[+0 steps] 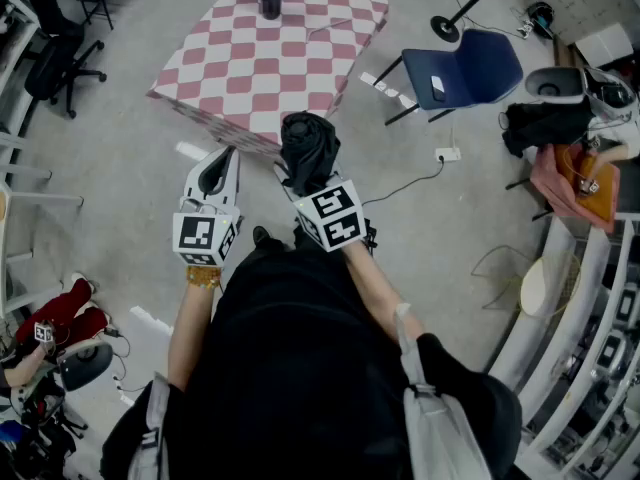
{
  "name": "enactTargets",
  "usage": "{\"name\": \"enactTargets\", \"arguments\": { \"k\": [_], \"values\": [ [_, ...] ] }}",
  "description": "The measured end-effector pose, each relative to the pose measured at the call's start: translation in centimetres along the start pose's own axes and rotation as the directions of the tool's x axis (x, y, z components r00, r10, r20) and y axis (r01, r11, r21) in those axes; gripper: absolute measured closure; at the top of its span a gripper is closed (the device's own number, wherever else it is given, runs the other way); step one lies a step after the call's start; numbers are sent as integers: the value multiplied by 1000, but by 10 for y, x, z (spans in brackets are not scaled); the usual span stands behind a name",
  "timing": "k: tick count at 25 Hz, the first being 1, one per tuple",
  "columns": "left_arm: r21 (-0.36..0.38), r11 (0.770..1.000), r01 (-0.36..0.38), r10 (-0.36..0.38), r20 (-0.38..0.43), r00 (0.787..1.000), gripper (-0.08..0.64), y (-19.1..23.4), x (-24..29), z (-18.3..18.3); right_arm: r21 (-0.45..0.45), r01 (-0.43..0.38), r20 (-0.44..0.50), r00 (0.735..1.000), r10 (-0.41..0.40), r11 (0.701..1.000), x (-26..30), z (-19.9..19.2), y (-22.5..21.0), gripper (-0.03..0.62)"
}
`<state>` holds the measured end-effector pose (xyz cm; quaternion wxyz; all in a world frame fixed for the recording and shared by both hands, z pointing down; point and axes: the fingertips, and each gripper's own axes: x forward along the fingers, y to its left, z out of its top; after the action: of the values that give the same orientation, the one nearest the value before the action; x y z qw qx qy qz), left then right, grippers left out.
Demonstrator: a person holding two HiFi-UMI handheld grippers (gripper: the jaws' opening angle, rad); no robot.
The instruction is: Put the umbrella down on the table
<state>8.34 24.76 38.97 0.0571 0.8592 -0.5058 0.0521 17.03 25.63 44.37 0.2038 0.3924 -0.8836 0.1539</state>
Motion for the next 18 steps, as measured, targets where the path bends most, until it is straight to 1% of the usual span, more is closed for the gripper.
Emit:
{"name": "enactTargets", "arguments": {
  "k": [3,6,11,15,18],
  "values": [
    [-11,1000,-1,1,-14,1000,545,1,-1,-3,19,-12,0,1000,12,1000,0,0,3,425],
    [-22,1000,-5,4,-26,1000,545,3,-2,-7,52,-43,-33,998,44,998,4,-6,7,414],
    [-39,999,6,-8,-45,999,545,7,-11,-19,55,-29,-103,994,34,998,13,-23,17,413],
    [-49,999,4,-7,-58,998,545,14,-23,-28,81,-29,-109,993,38,996,17,-26,29,413],
    [-57,998,4,-8,-71,997,545,23,-30,-34,78,-20,-107,994,29,997,23,-23,38,413]
  ]
}}
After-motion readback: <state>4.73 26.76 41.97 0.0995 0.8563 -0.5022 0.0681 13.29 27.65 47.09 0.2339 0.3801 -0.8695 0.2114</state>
